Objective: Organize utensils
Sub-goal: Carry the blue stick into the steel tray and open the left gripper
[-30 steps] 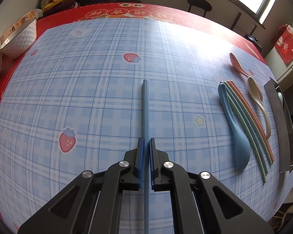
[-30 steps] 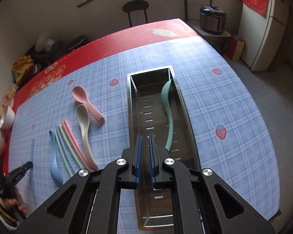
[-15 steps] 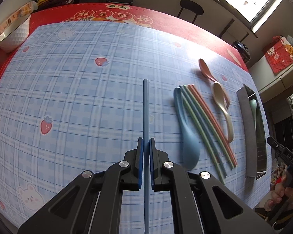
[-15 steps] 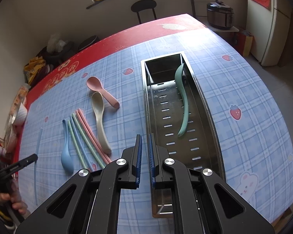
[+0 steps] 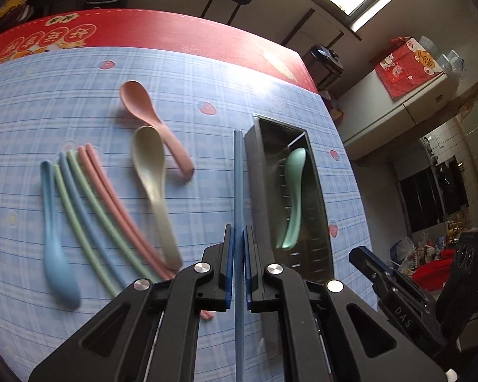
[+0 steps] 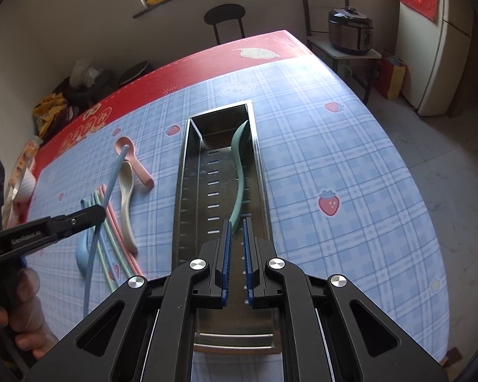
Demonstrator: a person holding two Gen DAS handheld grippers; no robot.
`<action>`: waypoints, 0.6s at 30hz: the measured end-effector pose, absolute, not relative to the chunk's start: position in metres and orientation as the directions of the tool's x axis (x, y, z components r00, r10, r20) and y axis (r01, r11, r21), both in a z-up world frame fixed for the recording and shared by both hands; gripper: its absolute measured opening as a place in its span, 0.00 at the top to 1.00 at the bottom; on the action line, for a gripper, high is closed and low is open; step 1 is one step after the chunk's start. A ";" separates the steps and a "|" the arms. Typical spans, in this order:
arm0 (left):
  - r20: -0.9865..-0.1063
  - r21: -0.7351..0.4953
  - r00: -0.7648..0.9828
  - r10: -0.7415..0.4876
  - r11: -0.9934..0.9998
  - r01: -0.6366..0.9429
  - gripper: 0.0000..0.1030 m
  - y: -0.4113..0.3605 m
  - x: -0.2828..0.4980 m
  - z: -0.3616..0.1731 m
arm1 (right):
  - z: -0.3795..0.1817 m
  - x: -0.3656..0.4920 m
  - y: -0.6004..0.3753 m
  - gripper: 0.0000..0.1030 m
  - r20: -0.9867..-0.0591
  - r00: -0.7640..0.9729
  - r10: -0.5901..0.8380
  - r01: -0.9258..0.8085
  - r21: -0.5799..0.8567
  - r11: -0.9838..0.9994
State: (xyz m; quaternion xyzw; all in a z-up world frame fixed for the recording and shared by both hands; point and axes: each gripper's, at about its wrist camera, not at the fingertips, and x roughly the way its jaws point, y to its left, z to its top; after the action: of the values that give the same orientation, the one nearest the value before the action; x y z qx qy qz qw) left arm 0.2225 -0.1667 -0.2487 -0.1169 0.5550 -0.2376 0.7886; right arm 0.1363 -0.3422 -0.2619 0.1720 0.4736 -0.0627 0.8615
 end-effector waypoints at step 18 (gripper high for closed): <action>-0.859 -0.418 0.217 -0.463 0.881 0.224 0.94 -0.259 0.257 -0.292 | -0.268 0.119 -0.390 0.92 -0.848 0.529 0.023 0.336 0.235 0.912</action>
State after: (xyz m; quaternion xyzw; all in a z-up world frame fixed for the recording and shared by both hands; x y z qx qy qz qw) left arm 0.2571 -0.2592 -0.2920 -0.1023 0.5851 -0.2220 0.7733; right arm 0.1192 -0.3899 -0.2679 0.1884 0.4766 -0.0915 0.8538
